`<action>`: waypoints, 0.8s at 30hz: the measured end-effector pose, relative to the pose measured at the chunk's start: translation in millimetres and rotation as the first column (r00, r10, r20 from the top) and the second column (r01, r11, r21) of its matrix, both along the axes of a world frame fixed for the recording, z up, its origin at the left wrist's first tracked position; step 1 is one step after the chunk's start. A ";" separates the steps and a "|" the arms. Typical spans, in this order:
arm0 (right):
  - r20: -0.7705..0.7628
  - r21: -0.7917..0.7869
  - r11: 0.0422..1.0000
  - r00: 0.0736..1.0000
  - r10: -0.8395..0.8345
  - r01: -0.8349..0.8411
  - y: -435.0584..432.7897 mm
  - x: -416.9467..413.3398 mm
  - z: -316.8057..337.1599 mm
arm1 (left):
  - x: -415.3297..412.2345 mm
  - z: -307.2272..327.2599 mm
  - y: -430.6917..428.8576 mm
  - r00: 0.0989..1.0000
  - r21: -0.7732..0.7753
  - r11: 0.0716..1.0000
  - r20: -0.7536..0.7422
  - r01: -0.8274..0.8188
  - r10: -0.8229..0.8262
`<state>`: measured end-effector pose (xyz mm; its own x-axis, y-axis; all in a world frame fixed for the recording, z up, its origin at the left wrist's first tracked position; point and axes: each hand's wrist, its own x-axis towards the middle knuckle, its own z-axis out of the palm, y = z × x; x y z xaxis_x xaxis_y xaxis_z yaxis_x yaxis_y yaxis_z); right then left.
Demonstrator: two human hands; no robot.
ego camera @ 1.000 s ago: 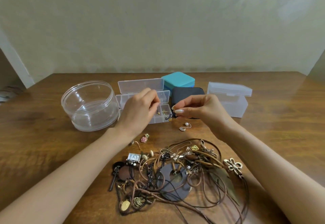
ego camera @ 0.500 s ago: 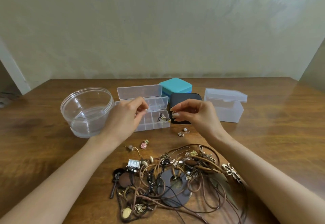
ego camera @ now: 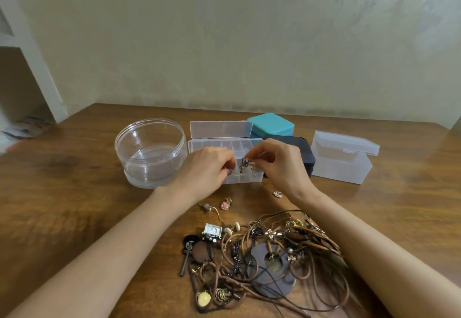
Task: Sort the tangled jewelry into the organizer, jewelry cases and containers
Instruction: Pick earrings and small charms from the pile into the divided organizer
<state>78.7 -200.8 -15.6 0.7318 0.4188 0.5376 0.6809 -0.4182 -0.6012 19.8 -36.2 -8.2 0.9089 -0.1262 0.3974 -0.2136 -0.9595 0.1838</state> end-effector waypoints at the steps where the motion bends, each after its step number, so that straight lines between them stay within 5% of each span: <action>1: 0.015 -0.004 1.000 1.000 0.009 -0.009 -1.0 -0.8 0.1 | -0.3 0.2 -0.2 1.000 -0.002 1.000 -0.001 -0.005 0.005; 6: 0.092 0.127 0.992 0.995 -0.035 0.023 -7.9 1.5 9.1 | 0.2 -1.0 0.2 0.999 -0.006 1.000 -0.032 0.006 -0.006; 11: 0.227 -0.030 0.998 0.972 -0.053 0.062 -1.0 7.4 -5.1 | -1.1 -7.1 -3.4 0.980 -0.012 0.999 -0.194 0.044 -0.046; 24: 0.112 0.094 0.996 0.994 -0.001 -0.009 1.2 6.4 -2.6 | 3.9 -8.2 0.6 0.973 -0.251 0.959 -0.157 0.129 -0.171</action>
